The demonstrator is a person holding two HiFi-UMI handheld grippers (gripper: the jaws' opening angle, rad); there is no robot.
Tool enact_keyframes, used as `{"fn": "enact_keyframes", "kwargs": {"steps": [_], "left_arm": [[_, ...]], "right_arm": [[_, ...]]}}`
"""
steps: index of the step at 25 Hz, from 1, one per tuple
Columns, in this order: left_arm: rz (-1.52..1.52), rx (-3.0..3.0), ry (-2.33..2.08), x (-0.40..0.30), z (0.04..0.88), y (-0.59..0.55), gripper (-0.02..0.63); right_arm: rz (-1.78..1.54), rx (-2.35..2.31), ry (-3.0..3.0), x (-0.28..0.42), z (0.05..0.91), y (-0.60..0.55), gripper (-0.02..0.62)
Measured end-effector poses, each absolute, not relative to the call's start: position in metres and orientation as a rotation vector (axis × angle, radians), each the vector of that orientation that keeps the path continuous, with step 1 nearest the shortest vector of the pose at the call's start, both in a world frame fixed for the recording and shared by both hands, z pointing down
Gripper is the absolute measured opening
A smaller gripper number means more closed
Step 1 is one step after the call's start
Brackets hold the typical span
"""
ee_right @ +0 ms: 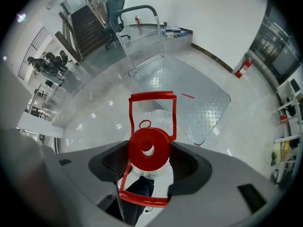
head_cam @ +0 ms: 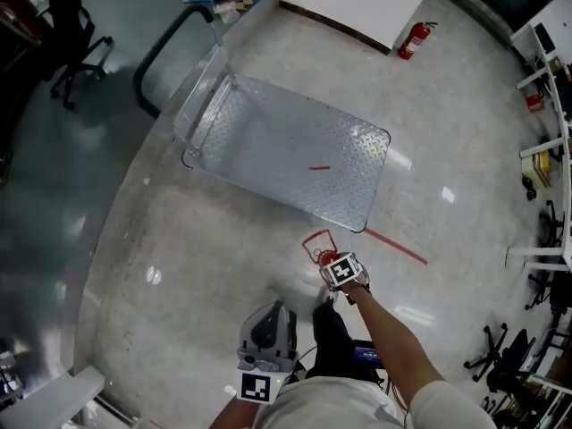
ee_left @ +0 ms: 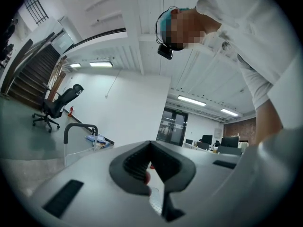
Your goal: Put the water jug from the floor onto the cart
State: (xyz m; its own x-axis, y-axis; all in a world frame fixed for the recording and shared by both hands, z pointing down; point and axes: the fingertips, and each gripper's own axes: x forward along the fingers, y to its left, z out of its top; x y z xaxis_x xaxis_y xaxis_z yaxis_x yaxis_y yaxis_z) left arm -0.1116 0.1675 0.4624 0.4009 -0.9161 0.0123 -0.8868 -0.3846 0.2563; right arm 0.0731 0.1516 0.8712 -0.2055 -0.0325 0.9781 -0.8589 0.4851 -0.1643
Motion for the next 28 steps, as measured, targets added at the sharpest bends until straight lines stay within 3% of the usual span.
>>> {"fn": "enact_keyframes", "kwargs": {"steps": [10, 28], "left_arm": [[-0.279, 2.518, -1.594, -0.126, 0.422, 0.137, -0.002], [-0.283, 2.428, -1.837, -0.062, 0.379, 0.004, -0.002]], "right_arm": [[0.848, 0.833, -1.661, 0.068, 0.770, 0.088, 0.275], [0.654, 0.720, -1.768, 0.087, 0.752, -0.096, 0.275]]}}
